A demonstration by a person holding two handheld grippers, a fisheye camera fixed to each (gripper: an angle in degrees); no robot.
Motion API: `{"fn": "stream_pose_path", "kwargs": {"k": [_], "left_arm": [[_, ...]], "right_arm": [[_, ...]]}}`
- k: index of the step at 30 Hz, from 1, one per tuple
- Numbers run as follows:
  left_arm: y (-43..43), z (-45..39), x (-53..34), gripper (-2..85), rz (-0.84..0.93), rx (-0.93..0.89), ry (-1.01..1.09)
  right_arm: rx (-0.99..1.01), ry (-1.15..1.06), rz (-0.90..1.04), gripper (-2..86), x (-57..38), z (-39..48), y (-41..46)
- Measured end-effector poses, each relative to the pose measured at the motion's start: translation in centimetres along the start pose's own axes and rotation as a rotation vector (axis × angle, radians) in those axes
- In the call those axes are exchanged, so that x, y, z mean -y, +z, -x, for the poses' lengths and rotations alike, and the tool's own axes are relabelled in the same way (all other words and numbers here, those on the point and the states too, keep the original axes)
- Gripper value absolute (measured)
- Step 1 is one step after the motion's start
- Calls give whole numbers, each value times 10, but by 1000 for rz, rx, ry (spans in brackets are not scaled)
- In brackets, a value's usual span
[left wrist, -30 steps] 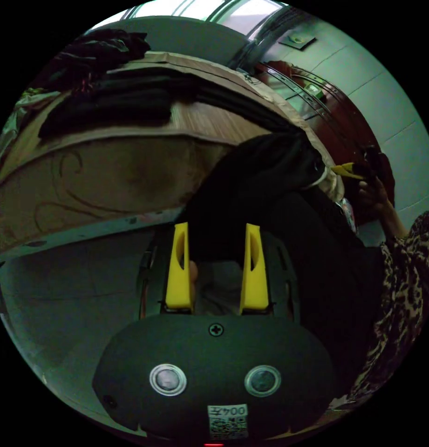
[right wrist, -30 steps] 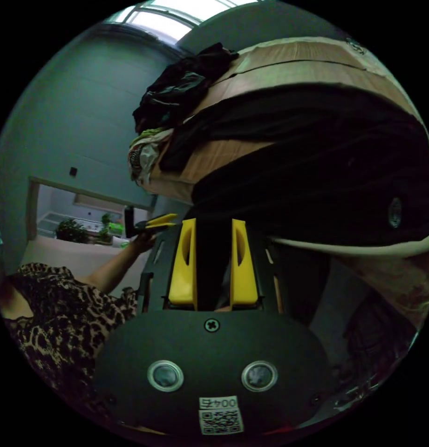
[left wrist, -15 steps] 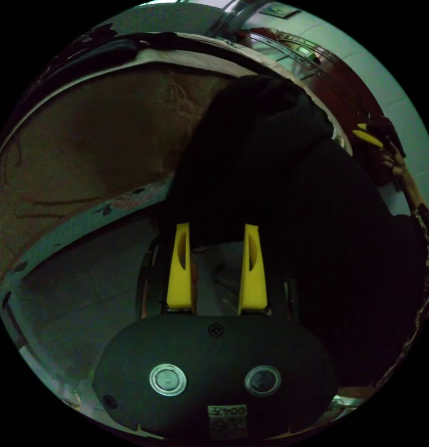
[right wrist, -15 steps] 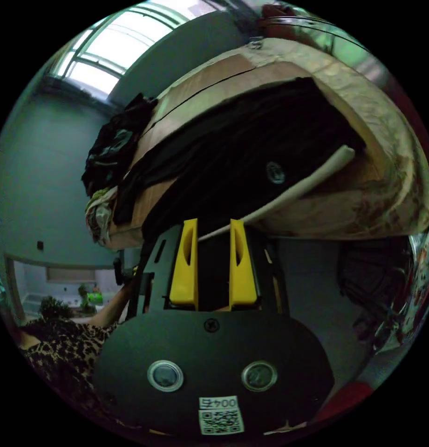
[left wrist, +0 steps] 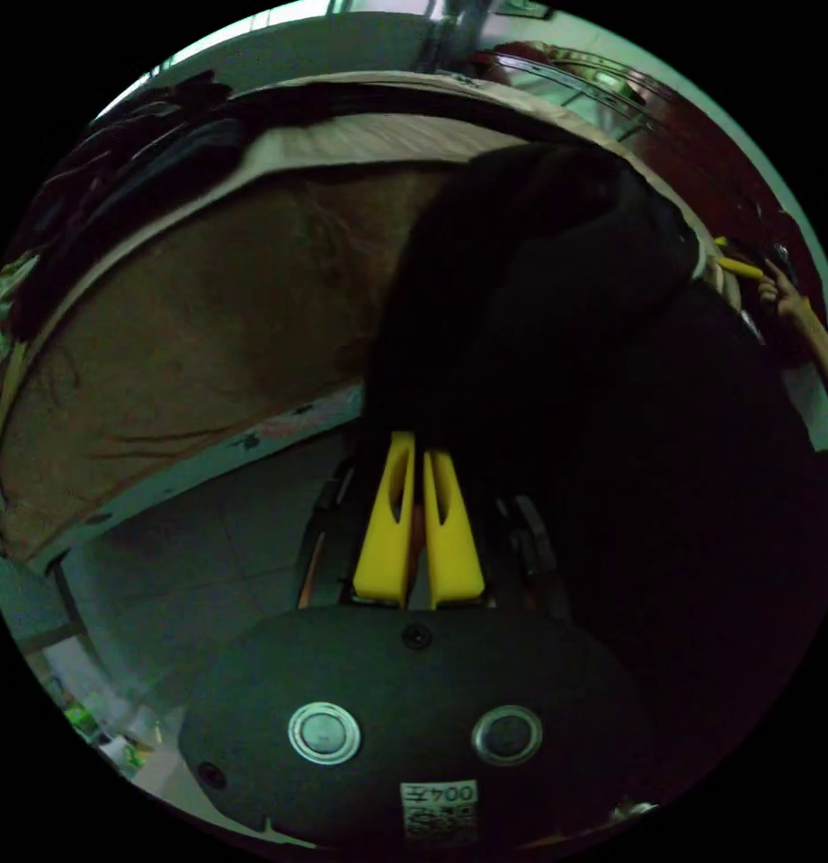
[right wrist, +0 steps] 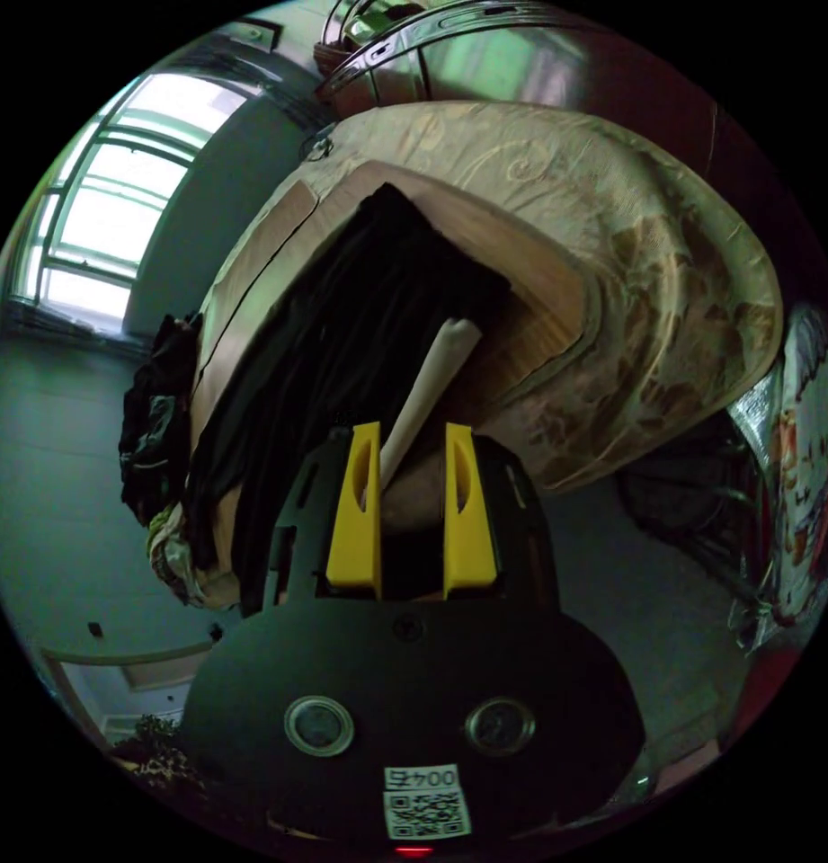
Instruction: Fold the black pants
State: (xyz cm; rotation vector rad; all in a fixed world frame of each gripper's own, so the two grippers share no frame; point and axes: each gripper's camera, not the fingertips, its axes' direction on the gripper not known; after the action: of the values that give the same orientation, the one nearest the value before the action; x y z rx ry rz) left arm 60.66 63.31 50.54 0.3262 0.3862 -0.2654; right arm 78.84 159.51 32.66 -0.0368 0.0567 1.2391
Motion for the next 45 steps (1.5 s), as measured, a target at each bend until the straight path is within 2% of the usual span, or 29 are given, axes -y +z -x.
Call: {"fn": "stream_pose_path", "kwargs": {"k": [4, 8, 15, 19, 22, 32, 45], "left_arm": [[-57, 16, -22, 3, -114, -29, -174], [-104, 19, -35, 3, -197, -38, -254], [-182, 16, -33, 4, -303, -4, -272], [-211, 16, -23, 4, -331, -4, -276], [-238, 15, -11, 5, -366, -13, -273], [-280, 11, 21, 6, -341, -13, -236], [-304, 20, 64, 6, -273, -38, -267]], "right_arm": [[9, 56, -11, 126, 20, -31, -1], [48, 86, 6, 136, 32, -56, 3], [133, 101, 52, 114, 44, -87, 12], [202, 97, 50, 48, 49, -106, 8], [246, 78, 6, 36, 46, -114, -6], [269, 86, -110, 21, 17, -161, -81], [274, 136, -110, 18, -28, -199, -129]]}}
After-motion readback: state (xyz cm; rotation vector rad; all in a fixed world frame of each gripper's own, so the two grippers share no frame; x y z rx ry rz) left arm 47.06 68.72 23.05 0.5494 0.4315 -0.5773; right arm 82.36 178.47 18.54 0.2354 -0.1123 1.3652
